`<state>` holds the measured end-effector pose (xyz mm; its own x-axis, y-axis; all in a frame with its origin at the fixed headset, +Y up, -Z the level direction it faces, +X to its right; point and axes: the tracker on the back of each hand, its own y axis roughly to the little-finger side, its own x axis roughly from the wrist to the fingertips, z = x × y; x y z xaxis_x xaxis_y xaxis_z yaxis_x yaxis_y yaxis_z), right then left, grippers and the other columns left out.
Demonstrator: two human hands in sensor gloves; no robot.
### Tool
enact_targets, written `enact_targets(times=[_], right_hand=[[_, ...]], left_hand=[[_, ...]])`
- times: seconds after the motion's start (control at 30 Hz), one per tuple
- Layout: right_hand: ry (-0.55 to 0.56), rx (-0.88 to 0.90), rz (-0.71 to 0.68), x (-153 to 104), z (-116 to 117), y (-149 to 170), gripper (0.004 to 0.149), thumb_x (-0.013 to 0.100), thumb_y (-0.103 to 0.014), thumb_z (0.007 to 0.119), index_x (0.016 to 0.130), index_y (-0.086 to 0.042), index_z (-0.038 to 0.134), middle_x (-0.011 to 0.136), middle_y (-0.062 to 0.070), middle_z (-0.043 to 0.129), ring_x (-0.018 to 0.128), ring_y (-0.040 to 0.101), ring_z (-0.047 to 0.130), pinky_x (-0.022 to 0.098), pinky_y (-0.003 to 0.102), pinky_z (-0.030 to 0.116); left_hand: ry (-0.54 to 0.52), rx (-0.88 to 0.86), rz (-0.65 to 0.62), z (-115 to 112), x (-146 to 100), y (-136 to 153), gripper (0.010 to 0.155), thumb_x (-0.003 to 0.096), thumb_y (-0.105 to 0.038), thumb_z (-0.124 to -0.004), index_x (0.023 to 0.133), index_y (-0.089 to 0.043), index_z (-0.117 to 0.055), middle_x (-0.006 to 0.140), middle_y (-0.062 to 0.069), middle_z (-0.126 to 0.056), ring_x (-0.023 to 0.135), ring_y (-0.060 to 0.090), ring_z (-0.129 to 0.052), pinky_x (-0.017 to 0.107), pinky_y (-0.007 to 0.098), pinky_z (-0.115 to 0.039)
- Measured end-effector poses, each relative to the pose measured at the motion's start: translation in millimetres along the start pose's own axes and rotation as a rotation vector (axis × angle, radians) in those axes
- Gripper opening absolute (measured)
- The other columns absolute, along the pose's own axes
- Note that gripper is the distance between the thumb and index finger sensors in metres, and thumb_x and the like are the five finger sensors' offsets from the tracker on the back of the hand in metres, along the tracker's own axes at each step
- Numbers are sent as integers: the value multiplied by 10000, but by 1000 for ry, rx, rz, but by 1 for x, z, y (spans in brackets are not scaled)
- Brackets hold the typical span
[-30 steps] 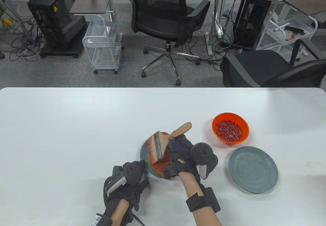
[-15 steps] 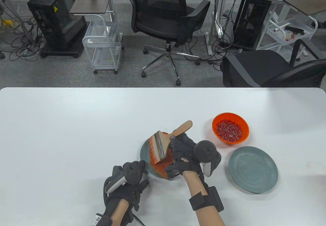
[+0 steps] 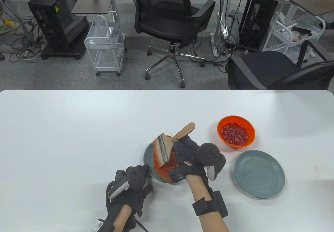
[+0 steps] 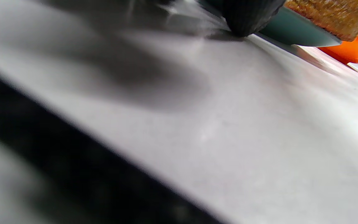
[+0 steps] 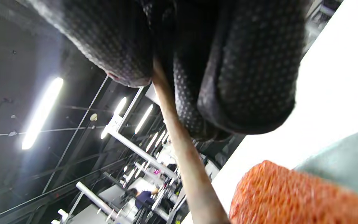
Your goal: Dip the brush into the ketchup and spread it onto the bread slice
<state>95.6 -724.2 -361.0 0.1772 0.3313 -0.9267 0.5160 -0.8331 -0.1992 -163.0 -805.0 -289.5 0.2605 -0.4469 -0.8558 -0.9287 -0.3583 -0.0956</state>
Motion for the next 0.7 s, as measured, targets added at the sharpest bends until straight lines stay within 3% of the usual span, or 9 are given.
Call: enact_targets(times=[0.1,0.17,0.37,0.47,0.63,0.7], right_hand=[[123,-207,-92,5,-22,0,490,506,-246,885,865,80,814,659,317,932,404,351,1107,244,353,1005],[160,-205,-104,5,-28,-4,490,506,-244,886,864,81,812,658,318,931,403,356,1104,242,356,1003],[-52,99,3,-1,4,-6,489,512,-232,886,868,94,806,658,332,923,404,367,1097,244,366,995],[-63,39,-1,-4,9,-4,488,506,-223,890,865,97,811,658,338,924,405,380,1095,243,379,992],[139,-187,-112,6,-24,4,489,503,-246,890,858,84,824,646,316,940,387,348,1108,229,352,1001],[160,-174,-107,8,-32,2,487,504,-249,890,860,76,822,652,315,938,390,353,1106,229,352,1001]], left_hand=[[-1,4,0,0,0,0,727,654,-482,-584,1108,-276,-56,1193,102,-139,1071,437,-62,703,614,-174],[2,4,0,0,0,0,725,653,-483,-582,1106,-277,-55,1194,101,-121,1070,437,-61,701,615,-174],[2,3,0,0,0,0,727,654,-483,-582,1107,-275,-53,1193,101,-119,1068,438,-59,700,614,-173],[2,3,0,0,0,0,727,654,-483,-581,1107,-274,-52,1193,103,-119,1069,438,-58,700,615,-172],[1,5,-1,-1,0,0,727,653,-484,-579,1107,-277,-51,1194,101,-117,1070,437,-58,701,615,-172],[3,5,-1,-1,0,0,726,654,-483,-578,1106,-275,-49,1193,102,-118,1069,437,-56,701,614,-171]])
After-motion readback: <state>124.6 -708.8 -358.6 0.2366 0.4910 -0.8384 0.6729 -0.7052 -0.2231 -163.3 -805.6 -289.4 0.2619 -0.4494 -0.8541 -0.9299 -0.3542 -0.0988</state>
